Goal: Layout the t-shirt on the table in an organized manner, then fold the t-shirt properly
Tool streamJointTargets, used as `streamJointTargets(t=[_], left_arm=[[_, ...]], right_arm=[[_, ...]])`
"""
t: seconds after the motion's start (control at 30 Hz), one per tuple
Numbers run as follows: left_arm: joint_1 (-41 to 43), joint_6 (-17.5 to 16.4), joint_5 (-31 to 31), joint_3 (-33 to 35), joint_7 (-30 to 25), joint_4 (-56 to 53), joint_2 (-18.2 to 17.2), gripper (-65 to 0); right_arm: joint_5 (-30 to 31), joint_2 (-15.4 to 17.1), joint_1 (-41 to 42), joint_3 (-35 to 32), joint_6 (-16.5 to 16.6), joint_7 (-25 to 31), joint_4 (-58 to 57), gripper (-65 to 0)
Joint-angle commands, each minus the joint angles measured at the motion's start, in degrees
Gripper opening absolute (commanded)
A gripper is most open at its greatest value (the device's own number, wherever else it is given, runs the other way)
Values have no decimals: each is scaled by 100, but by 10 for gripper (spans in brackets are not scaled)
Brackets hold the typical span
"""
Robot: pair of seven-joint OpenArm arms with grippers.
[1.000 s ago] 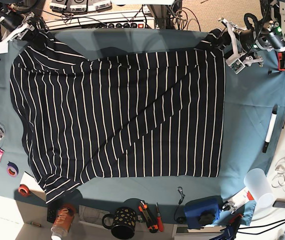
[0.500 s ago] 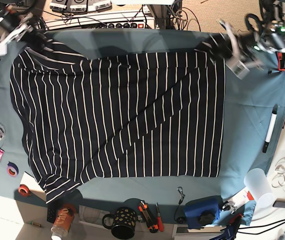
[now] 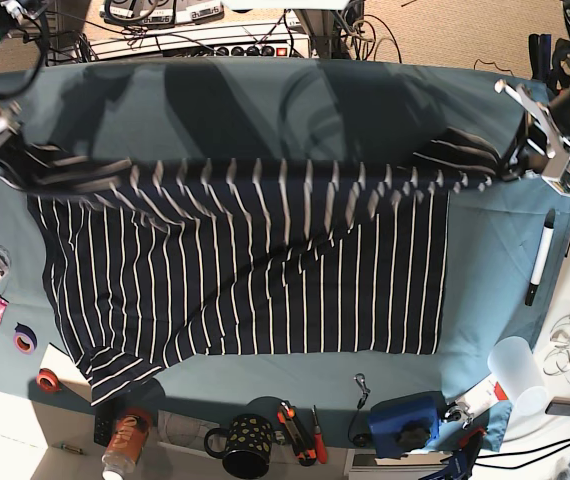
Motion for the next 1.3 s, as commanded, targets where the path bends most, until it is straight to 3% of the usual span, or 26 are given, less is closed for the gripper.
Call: streamJointTargets(t=[0.0, 0.17, 0.33, 0.47, 0.63, 0.8, 0.9, 0.97, 1.07, 1.17, 1.27], left_arm=[[46, 83, -24, -52, -90, 74, -96, -650], [341, 50, -472, -52, -17, 76, -63, -650], [662, 31, -682, -52, 192, 74, 173, -650], [839, -60, -704, -52, 214, 74, 398, -650], [793, -60, -734, -52, 208, 74, 426, -650], [793, -60, -1180, -46, 208, 74, 540, -650], [791, -60, -1154, 68, -186, 74, 599, -623], [789, -60, -756, 354, -621, 74, 597, -556], [629, -60, 785, 1200, -1403, 74, 538, -481], [205, -60, 2782, 2243, -2203, 68, 422, -477], [-251, -60, 4312, 3180, -3088, 68, 138, -477]], right_arm=[[154, 186, -22, 286, 6, 224, 107, -650], [154, 540, -378, 1331, 6, 224, 107, -650], [154, 1001, -575, 1775, 6, 224, 105, -650], [154, 1051, -538, 1779, 6, 224, 103, -650], [154, 1014, -557, 1537, 6, 224, 101, -650], [154, 992, -557, 1362, 6, 224, 101, -650], [154, 992, -555, 1355, 6, 224, 101, -650], [154, 992, -557, 1355, 6, 224, 101, -650], [154, 992, -555, 1355, 6, 224, 101, -650], [154, 992, -555, 1355, 6, 224, 101, -650], [154, 992, -555, 1355, 6, 224, 101, -650]])
